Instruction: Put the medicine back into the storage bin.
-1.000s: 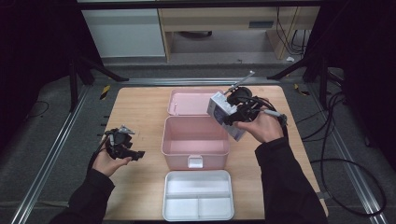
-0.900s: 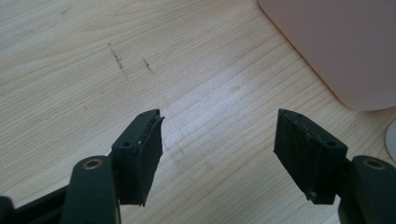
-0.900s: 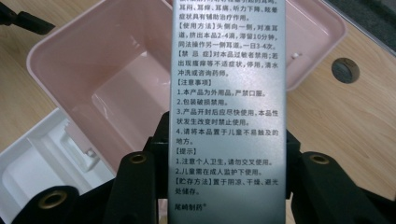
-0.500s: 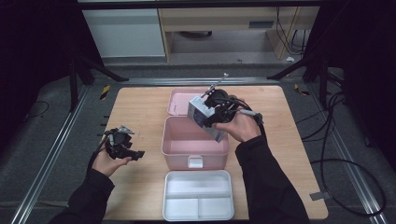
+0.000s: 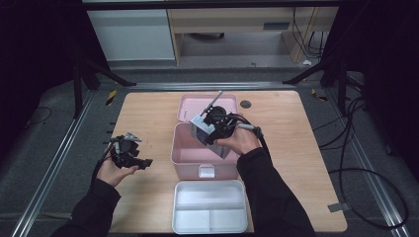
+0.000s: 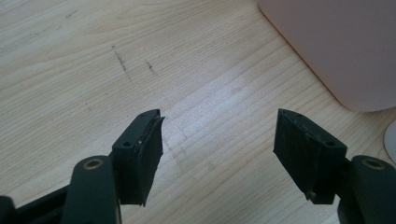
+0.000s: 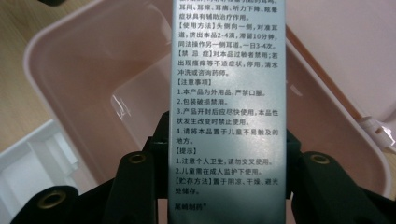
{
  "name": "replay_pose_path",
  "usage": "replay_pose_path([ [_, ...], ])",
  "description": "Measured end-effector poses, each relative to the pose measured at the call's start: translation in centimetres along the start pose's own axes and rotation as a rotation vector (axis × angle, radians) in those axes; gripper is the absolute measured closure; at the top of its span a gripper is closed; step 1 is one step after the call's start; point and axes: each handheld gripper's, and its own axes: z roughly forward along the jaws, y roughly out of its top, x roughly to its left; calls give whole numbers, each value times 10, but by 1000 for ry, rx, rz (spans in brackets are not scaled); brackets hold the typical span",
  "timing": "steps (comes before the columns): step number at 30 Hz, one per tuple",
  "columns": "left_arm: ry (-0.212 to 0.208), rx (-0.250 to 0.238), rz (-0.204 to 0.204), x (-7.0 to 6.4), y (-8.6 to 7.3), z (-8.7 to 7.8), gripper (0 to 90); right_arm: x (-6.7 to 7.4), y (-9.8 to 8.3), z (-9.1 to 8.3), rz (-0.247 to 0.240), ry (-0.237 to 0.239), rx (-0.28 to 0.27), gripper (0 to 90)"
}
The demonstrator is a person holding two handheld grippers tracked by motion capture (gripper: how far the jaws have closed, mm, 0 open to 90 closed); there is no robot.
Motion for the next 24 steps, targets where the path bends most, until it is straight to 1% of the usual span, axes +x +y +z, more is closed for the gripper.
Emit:
replay_pose_path([
  [3,0,-2,4,0,0,0,323,0,-2,9,4,20,4,566],
  [4,1,-3,4,0,0,0,323,-1,-3,13,-6,19,6,566],
  [6,0,-3,4,0,0,-1,323,0,-3,18,-5,17,32,565],
  [7,0,-4,4,0,0,-1,323,0,-4,21,-21,14,38,565],
  [8,0,-3,5,0,0,-1,323,0,-4,23,-5,17,41,564],
  [11,-1,-3,8,-1,1,-1,323,-1,-6,30,-6,27,47,562],
  [14,-1,-1,10,-1,1,-1,323,-1,-8,37,-20,26,60,561],
  [15,-1,-1,9,-1,1,-1,323,0,-9,39,-14,28,69,560],
  [17,-2,-2,8,-2,1,-1,323,0,-9,42,-31,28,75,554],
  [19,-2,-4,10,-2,1,-1,323,0,-10,44,-35,33,81,546],
  [22,-4,-7,15,-3,2,-2,323,1,-10,44,-45,25,64,527],
  [24,-4,-8,18,-3,2,-4,323,1,-10,40,-43,24,43,516],
])
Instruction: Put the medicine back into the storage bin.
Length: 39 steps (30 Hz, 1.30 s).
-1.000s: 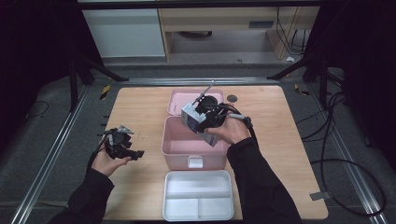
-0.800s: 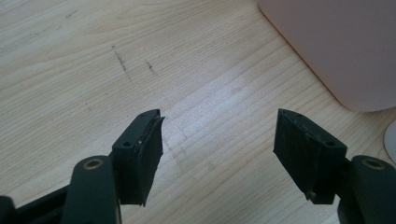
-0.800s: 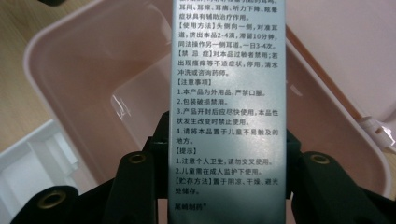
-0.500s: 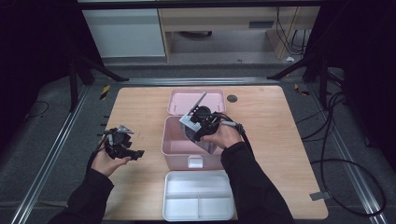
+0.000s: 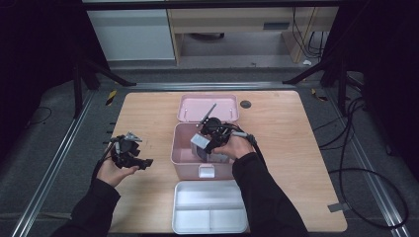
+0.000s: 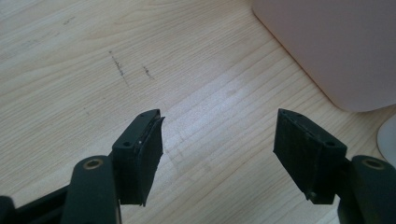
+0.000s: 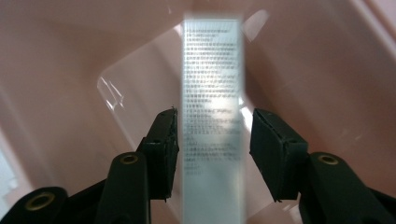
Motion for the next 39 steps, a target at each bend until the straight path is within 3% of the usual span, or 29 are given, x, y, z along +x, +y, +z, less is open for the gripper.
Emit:
replay_pose_path([
  [7,-4,-22,21,-4,3,-8,327,2,-3,-31,13,-14,-132,464],
  [11,-23,-40,58,-11,6,-15,331,2,-10,-51,1,-30,-177,436],
  [20,-69,-69,152,-32,7,-34,356,0,-40,-93,30,-46,-281,388],
  [28,-114,-55,245,-56,5,-38,384,1,-84,-113,33,-71,-318,349],
  [32,-135,-47,298,-66,2,-36,402,4,-106,-117,26,-72,-331,346],
  [39,-169,-25,342,-78,0,-35,402,14,-139,-114,-1,-61,-320,343],
])
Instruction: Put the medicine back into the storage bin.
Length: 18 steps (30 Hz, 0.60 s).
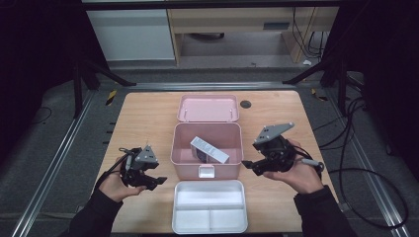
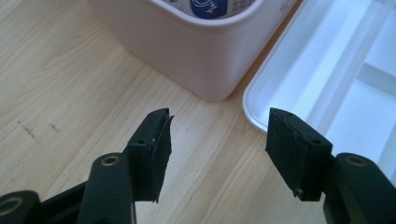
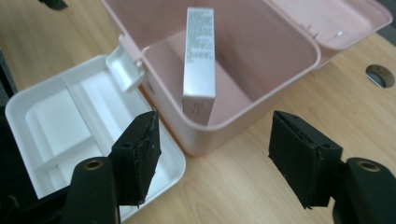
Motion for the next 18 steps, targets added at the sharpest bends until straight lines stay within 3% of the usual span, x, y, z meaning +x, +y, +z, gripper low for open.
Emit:
replay_pose_path([
  [8,-36,14,56,-15,-3,3,414,10,-34,14,-31,28,62,373],
  [18,-100,44,142,-39,6,20,448,25,-51,34,-106,108,117,417],
])
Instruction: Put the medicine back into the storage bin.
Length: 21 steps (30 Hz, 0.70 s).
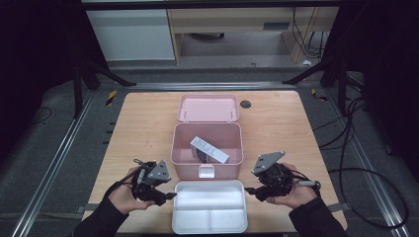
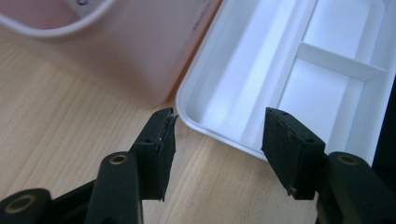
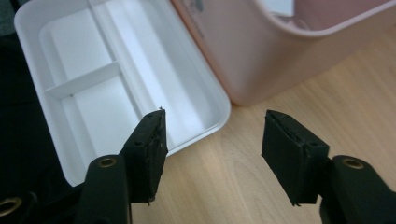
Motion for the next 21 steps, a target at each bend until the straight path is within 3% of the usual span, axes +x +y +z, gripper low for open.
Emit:
replay_pose_path([
  [7,-28,28,25,-8,5,15,483,9,-2,23,-43,43,66,468],
  [13,-46,100,67,-16,7,33,507,18,-2,42,-83,73,139,522],
  [21,-67,155,101,-21,8,49,561,27,3,60,-131,124,195,622],
])
